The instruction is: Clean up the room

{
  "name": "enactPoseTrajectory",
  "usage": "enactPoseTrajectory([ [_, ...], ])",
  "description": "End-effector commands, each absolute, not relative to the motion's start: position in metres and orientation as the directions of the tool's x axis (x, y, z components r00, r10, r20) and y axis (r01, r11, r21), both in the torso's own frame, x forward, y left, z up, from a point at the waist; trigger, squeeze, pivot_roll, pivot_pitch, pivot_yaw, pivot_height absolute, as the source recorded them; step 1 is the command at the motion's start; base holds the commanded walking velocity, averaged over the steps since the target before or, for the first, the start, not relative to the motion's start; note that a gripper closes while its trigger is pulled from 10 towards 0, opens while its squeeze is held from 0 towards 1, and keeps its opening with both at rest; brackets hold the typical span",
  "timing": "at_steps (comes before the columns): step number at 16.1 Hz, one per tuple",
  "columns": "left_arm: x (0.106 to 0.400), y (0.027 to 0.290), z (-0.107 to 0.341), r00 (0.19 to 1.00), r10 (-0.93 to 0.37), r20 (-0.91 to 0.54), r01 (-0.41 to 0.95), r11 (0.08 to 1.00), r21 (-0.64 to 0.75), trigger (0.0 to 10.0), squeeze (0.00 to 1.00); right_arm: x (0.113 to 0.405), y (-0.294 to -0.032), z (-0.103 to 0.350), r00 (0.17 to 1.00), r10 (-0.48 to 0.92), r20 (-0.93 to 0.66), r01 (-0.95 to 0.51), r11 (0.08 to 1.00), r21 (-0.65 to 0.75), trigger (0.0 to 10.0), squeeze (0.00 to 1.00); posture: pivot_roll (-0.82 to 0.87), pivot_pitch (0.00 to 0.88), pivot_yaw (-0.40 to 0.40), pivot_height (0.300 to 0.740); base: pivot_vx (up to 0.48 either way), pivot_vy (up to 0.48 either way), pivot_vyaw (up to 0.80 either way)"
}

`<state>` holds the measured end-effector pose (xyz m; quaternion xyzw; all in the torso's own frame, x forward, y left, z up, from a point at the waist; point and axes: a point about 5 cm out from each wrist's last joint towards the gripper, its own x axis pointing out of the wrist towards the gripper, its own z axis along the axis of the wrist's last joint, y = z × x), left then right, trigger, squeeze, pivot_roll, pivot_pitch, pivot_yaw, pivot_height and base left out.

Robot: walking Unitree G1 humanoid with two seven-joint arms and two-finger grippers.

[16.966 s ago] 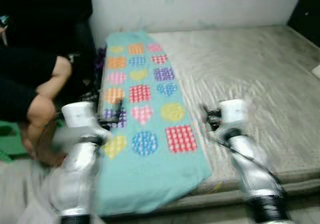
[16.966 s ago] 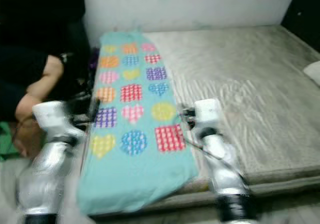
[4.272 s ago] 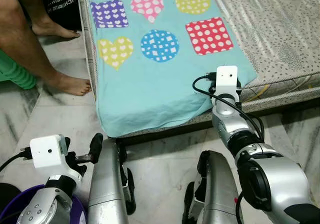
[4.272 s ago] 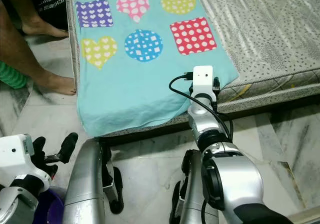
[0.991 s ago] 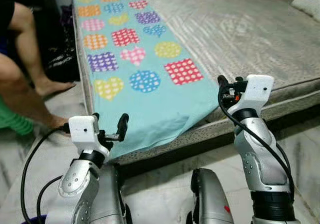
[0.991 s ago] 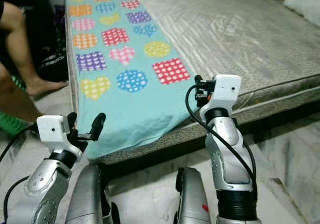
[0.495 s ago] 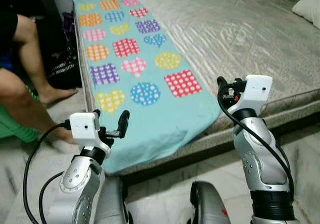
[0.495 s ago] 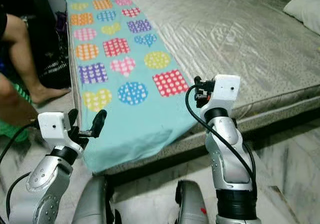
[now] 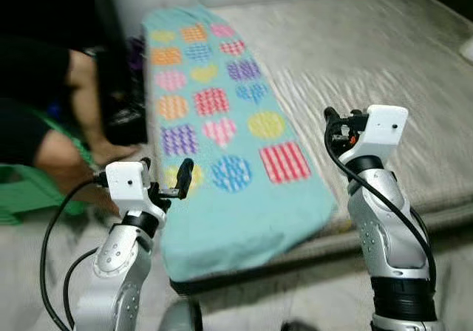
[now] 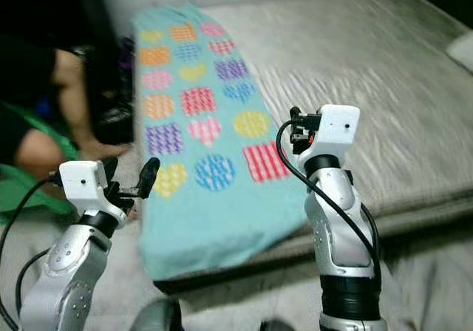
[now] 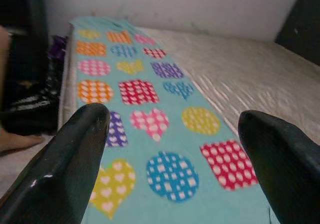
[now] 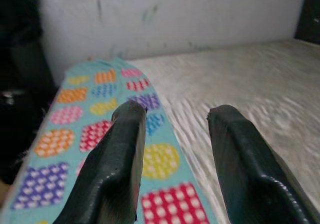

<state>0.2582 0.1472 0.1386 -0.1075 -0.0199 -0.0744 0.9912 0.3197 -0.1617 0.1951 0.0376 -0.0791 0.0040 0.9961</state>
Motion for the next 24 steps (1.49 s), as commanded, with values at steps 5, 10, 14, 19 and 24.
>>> enactPoseTrajectory([
  [5, 0.263, 0.15, 0.134, 0.991, -0.129, 0.031, 0.132, 0.969, -0.21, 10.0, 0.0, 0.322, -0.159, 0.192, 0.989, 0.012, 0.149, -0.023, 0.997, 0.074, 10.0, 0.0, -0.04, 0.032, 0.018, 0.74, 0.0, 0.0, 0.0],
  [10, 0.266, 0.148, 0.134, 0.99, -0.134, 0.035, 0.138, 0.966, -0.218, 10.0, 0.0, 0.323, -0.157, 0.191, 0.988, 0.025, 0.152, -0.033, 0.998, 0.051, 10.0, 0.0, -0.04, 0.018, 0.013, 0.74, 0.0, 0.0, 0.0],
  [14, 0.267, 0.146, 0.132, 0.99, -0.138, 0.034, 0.142, 0.964, -0.224, 10.0, 0.0, 0.327, -0.157, 0.194, 0.985, 0.028, 0.168, -0.036, 0.998, 0.043, 10.0, 0.0, -0.04, 0.01, 0.01, 0.74, 0.0, 0.0, 0.23],
  [19, 0.269, 0.147, 0.133, 0.99, -0.134, 0.041, 0.14, 0.965, -0.223, 10.0, 0.0, 0.327, -0.157, 0.195, 0.983, 0.031, 0.179, -0.036, 0.999, 0.021, 10.0, 0.0, -0.05, 0.016, 0.013, 0.74, 0.0, 0.0, 0.15],
  [24, 0.269, 0.147, 0.133, 0.99, -0.134, 0.04, 0.139, 0.963, -0.231, 10.0, 0.0, 0.329, -0.158, 0.193, 0.985, 0.022, 0.173, -0.028, 0.999, 0.032, 10.0, 0.0, -0.05, 0.02, 0.011, 0.74, 0.0, 0.0, 0.62],
])
